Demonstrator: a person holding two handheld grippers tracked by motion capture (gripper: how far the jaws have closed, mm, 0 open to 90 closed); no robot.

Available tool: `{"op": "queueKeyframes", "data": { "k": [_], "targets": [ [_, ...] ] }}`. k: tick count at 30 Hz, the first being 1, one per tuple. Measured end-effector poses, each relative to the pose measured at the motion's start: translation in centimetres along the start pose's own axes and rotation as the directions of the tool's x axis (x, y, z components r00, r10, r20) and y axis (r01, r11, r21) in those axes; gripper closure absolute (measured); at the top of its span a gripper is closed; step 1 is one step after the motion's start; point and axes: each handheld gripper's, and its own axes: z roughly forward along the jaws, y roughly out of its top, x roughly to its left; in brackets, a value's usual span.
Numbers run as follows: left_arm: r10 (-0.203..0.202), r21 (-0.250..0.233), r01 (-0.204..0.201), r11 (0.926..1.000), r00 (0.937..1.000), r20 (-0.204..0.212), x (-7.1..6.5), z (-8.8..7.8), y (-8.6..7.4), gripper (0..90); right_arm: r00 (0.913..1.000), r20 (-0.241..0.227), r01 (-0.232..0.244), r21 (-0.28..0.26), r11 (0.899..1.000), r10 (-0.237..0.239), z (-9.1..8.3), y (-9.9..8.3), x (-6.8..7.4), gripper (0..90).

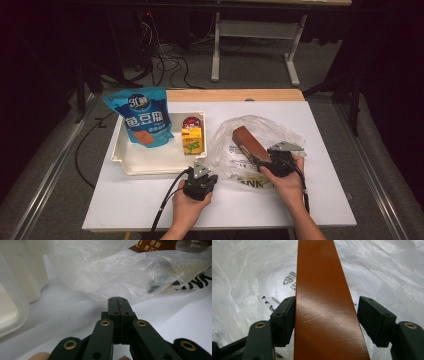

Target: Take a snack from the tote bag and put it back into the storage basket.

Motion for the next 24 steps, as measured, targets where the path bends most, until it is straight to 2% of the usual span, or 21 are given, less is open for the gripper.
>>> {"op": "queueKeyframes", "data": {
  "k": [2, 4, 6, 7, 8, 11, 15, 22, 24],
  "targets": [
    [0.0, 0.0, 0.0, 1.0, 1.0, 0.001, 0.0, 0.0, 0.0, 90.0, 0.9998, 0.015, 0.01, 0.005, 1.0, -0.01, 0.1, 0.1, 0.1, 34.5],
    [0.0, 0.0, 0.0, 1.0, 1.0, 0.002, 0.0, 0.0, 0.0, 90.0, 0.9997, 0.021, 0.01, 0.037, 0.999, -0.01, 0.4, 0.0, 0.1, 32.5],
    [0.004, 0.004, -0.004, 1.0, 1.0, 0.003, 0.0, -0.1, 0.0, 90.0, 1.0, 0.005, -0.003, 0.051, 0.999, 0.003, 0.6, -0.2, -0.2, 32.8],
    [0.003, 0.004, -0.003, 1.0, 1.0, 0.003, 0.0, -0.1, 0.0, 90.0, 0.9998, -0.01, -0.016, 0.062, 0.998, 0.017, 0.8, -0.4, -0.4, 35.8],
    [-0.002, 0.002, 0.002, 1.0, 1.0, 0.003, 0.0, -0.1, 0.0, 90.0, 0.9995, -0.026, -0.013, 0.057, 0.998, 0.015, 0.8, -0.6, -0.4, 38.2],
    [0.0, 0.002, 0.0, 1.0, 1.0, 0.002, 0.0, 0.0, 0.0, 90.0, 0.9998, -0.017, 0.007, 0.046, 0.999, -0.007, 0.5, -0.5, -0.3, 43.3],
    [0.0, 0.003, 0.0, 1.0, 1.0, 0.004, 0.0, 0.0, 0.0, 90.0, 0.9997, -0.015, 0.019, 0.03, 0.999, -0.018, 0.1, -0.4, -0.4, 43.8],
    [0.005, 0.002, -0.005, 1.0, 1.0, 0.005, 0.0, 0.0, -0.1, 90.0, 0.9985, -0.02, 0.049, -0.038, 0.998, -0.05, -1.3, 0.3, 0.0, 43.9],
    [0.011, 0.003, -0.011, 0.9999, 0.9999, 0.004, 0.0, 0.0, -0.1, 90.0, 0.9986, -0.029, 0.043, -0.058, 0.997, -0.044, -1.8, 0.6, 0.1, 43.9]
  ]
}}
